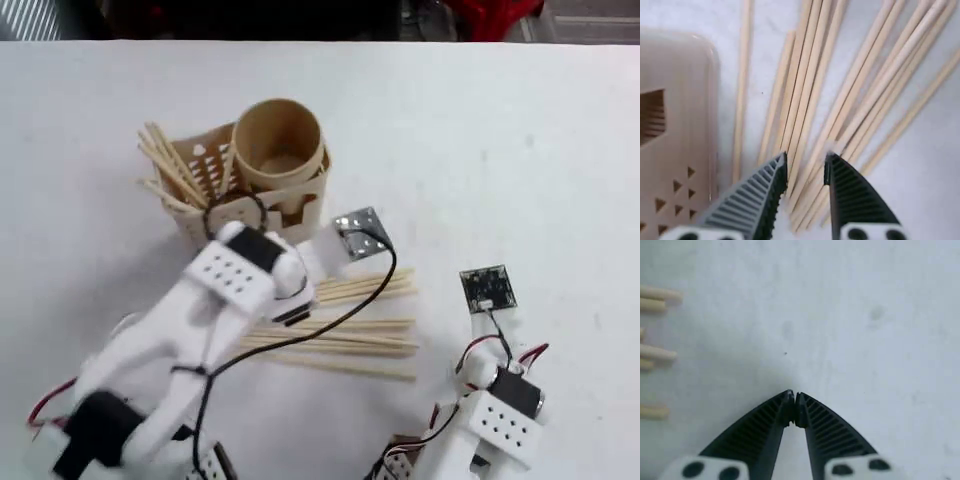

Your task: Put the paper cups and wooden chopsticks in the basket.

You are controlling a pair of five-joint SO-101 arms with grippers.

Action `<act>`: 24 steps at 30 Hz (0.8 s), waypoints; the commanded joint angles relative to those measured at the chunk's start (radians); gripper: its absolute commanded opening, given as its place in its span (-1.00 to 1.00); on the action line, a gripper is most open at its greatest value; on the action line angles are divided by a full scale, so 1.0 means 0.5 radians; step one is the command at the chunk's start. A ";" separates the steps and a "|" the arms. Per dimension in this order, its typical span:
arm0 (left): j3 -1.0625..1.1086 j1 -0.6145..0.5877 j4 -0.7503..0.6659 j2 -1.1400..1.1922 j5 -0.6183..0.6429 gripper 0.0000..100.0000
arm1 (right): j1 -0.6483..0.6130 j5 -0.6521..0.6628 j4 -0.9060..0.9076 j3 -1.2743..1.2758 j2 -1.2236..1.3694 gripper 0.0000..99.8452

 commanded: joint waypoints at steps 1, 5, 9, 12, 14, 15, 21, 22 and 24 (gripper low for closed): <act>-0.018 0.017 -0.304 0.364 -0.046 -0.72 | 0.017 0.021 0.075 0.006 -0.180 -0.97; -0.138 -0.054 -0.341 0.621 -0.058 -0.72 | 0.017 0.021 0.146 0.074 -0.397 -0.97; -0.279 -0.094 -0.282 0.735 -0.043 -0.72 | 0.017 0.021 0.226 0.126 -0.585 -0.96; -0.334 -0.094 -0.285 0.818 -0.043 -0.72 | 0.017 0.021 0.272 0.153 -0.692 -0.96; -0.384 -0.094 -0.288 0.898 -0.043 -0.72 | 0.017 0.021 0.299 0.169 -0.756 -0.96; -0.414 -0.094 -0.285 0.937 -0.043 -0.72 | 0.017 0.021 0.318 0.175 -0.787 -0.96; -0.519 -0.087 -0.215 1.020 -0.043 -0.77 | 0.014 0.021 0.385 0.206 -0.928 -0.96; -0.522 -0.087 -0.215 1.020 -0.043 -0.82 | 0.014 0.021 0.388 0.206 -0.931 -0.96; -0.528 -0.087 -0.215 1.020 -0.043 -0.89 | 0.014 0.021 0.388 0.206 -0.931 -0.96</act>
